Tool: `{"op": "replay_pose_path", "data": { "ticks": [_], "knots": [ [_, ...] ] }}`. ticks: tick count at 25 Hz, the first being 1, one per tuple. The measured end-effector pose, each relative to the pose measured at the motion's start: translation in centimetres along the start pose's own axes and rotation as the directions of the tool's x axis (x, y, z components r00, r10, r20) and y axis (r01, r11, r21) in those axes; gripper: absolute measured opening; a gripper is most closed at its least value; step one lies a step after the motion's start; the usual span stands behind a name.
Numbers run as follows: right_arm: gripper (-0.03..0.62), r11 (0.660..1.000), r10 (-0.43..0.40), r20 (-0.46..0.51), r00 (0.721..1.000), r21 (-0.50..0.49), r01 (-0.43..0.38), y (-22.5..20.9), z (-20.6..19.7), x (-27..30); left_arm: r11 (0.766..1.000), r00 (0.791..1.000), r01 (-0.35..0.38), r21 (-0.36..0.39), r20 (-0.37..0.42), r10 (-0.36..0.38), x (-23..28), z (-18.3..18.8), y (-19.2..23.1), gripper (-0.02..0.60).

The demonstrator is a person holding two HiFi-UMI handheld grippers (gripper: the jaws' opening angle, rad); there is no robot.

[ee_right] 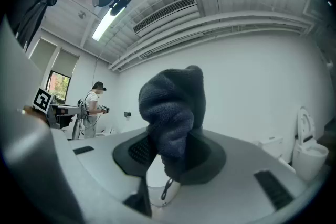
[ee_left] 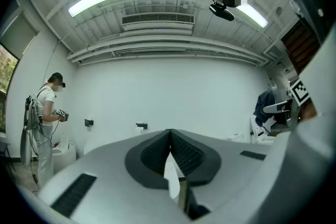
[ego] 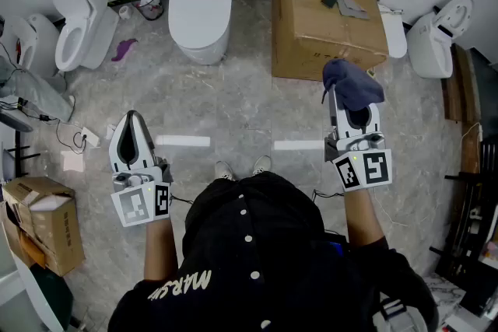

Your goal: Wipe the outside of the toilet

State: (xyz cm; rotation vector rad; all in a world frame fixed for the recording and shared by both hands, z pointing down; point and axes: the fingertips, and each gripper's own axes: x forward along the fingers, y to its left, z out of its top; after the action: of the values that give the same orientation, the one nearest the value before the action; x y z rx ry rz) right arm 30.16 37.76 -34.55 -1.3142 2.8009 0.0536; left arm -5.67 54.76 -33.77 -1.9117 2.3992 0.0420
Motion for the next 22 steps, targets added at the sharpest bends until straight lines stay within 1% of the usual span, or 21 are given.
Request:
{"op": "replay_pose_path", "data": {
  "ticks": [9,13,17,22],
  "knots": [
    [0.117,1.0,0.011,-0.007,1.0,-0.012,-0.011,-0.3,-0.1,-0.1,1.0,1.0,-0.002,0.0,-0.009,0.002,0.0,0.0,-0.9,0.011],
    [0.118,1.0,0.011,0.024,1.0,0.002,-0.011,-1.1,0.2,-0.4,1.0,1.0,-0.01,0.005,-0.012,0.01,0.0,-0.1,-1.8,0.011],
    [0.12,0.999,0.026,0.037,0.999,0.041,-0.027,-2.2,-0.1,-0.7,1.0,1.0,-0.025,0.009,-0.019,0.025,-0.1,-0.1,-2.7,0.011],
    [0.12,0.997,0.061,0.032,0.998,0.046,-0.062,-3.7,-0.6,-0.9,0.998,0.998,-0.054,0.011,-0.022,0.054,-0.7,-0.2,-4.5,0.011]
  ]
}}
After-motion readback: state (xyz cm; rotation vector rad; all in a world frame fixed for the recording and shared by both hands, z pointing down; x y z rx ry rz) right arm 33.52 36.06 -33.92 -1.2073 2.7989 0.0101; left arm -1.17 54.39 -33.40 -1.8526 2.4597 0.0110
